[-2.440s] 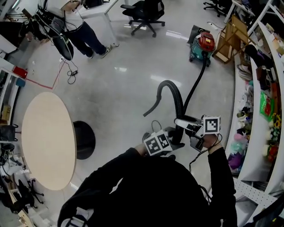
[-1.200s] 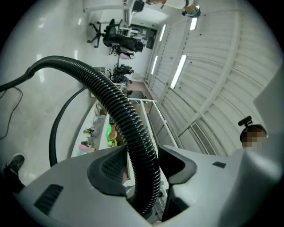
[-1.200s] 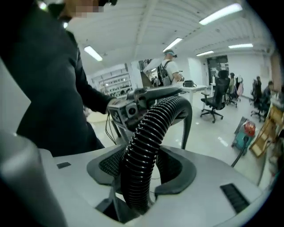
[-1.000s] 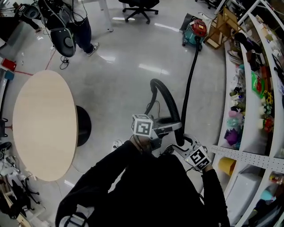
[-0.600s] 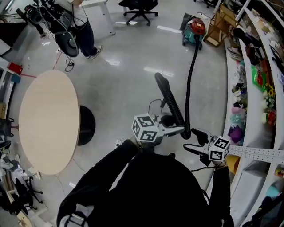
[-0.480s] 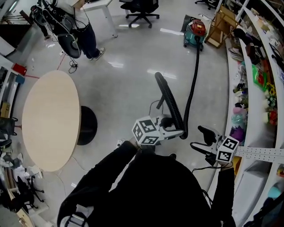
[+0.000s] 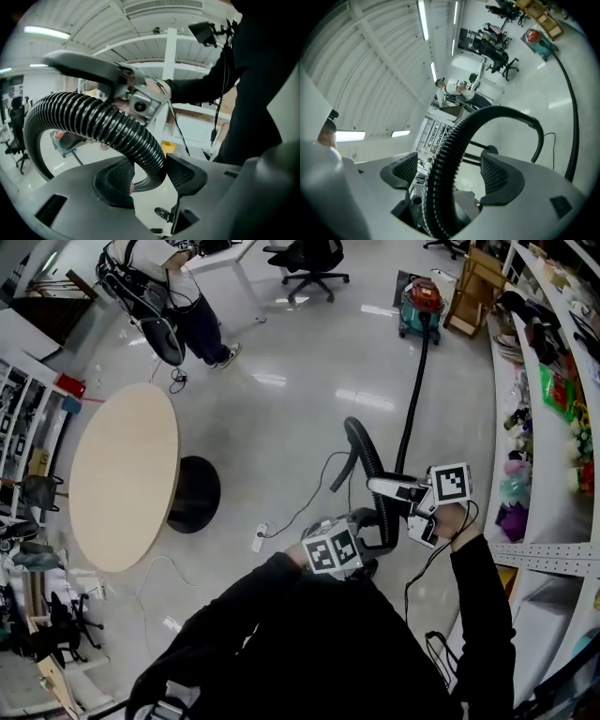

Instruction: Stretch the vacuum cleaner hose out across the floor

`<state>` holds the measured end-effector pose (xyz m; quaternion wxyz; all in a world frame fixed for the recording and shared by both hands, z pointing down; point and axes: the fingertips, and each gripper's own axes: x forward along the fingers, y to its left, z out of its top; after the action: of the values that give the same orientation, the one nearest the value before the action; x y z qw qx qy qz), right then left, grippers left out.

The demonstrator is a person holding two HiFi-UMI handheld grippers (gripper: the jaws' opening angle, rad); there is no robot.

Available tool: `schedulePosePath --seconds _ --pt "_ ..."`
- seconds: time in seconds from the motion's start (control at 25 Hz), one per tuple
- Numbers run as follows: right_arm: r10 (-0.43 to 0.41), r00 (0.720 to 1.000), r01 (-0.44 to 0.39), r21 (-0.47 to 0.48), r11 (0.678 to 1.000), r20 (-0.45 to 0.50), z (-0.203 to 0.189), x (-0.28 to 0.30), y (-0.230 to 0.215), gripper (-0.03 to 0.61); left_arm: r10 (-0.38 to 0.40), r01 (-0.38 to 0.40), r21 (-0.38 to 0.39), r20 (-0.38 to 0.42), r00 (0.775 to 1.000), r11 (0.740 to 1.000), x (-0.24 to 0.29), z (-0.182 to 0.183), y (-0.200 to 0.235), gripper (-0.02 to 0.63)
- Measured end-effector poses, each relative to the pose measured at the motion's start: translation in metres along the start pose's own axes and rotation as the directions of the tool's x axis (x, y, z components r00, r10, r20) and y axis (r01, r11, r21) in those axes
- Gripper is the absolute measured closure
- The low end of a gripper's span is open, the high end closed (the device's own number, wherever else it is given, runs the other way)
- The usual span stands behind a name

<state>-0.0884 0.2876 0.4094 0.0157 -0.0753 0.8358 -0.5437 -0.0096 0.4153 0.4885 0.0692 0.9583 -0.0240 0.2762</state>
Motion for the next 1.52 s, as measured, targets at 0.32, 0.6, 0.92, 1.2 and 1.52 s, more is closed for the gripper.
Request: schedulePosePath --seconds 0.32,0.6,0.92,1.2,1.52 --pt "-0.1 0.992 0.078 -0.243 0.967 -0.082 -0.084 0.018 0.016 0.365 0.03 -0.017 0.078 -0.175 0.984 0.997 -0.015 -0.077 -0.053 0.391" --pt "-0.198 0.975 0.086 -0.648 0.757 -0.101 -0.204 0.029 0.049 0.396 0.071 0.368 -0.707 0.507 0.859 0.604 -0.147 -0.103 -0.03 0.377" --pt "-0.416 0.882 0.079 -0.802 0.592 -0.221 -0.314 0.106 0.057 0.414 0.35 0.791 -0.538 0.829 0.436 0.289 -0.266 -0.09 0.02 0.252" --pt "-0.573 0.79 0.155 -0.833 0.531 -0.219 -0.361 0.104 0.034 0.311 0.229 0.688 -0.583 0.809 0.542 0.433 -0.269 -0.085 -0.062 0.404" --pt "-0.565 0.813 0.123 -0.908 0.4 -0.138 -0.365 0.054 0.102 0.241 0.13 0.089 -0.47 0.414 0.901 0.878 -0.196 -0.073 -0.153 0.439"
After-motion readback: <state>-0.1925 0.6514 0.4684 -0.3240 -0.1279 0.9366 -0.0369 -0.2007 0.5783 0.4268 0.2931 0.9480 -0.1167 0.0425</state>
